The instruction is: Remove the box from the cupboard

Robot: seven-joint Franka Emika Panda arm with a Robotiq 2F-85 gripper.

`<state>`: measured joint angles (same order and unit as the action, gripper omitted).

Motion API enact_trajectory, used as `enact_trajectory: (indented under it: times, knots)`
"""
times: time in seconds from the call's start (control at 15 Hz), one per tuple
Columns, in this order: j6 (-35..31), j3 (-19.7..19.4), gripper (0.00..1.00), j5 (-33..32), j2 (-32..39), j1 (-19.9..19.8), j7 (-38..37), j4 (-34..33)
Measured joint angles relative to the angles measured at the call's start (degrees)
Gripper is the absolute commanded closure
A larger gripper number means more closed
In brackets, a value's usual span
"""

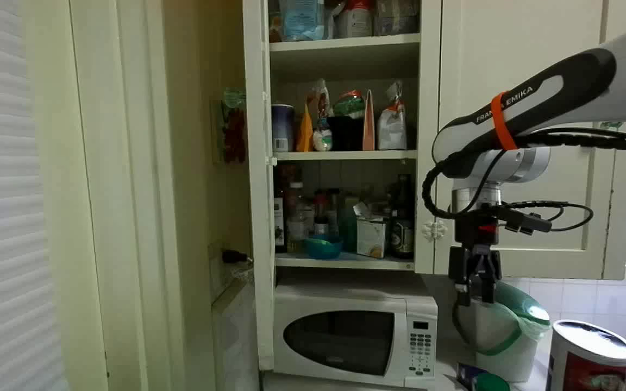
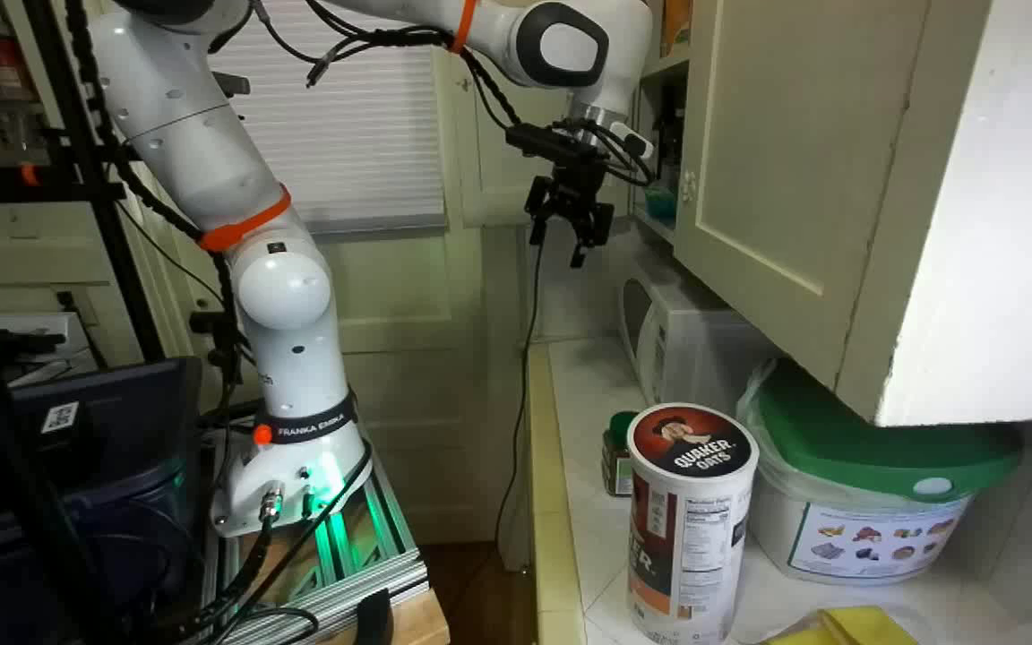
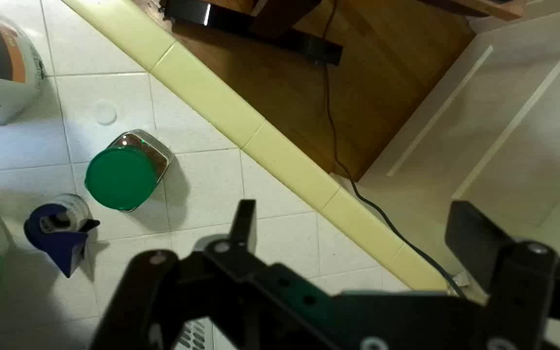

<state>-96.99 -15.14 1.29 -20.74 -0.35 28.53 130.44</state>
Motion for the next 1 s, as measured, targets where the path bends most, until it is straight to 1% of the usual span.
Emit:
enact_trajectory:
  times: [0.73, 0.87, 1.0]
  knots:
    - [0.0, 0.2, 0.00, 0.0, 0.0, -0.2, 0.0, 0.0]
    - [-0.3, 1.6, 0.00, -0.3, -0.1, -0.8, -1.8, -0.1]
    - [-0.3, 4.9, 0.00, -0.6, -1.0, -0.9, -7.8, -1.3]
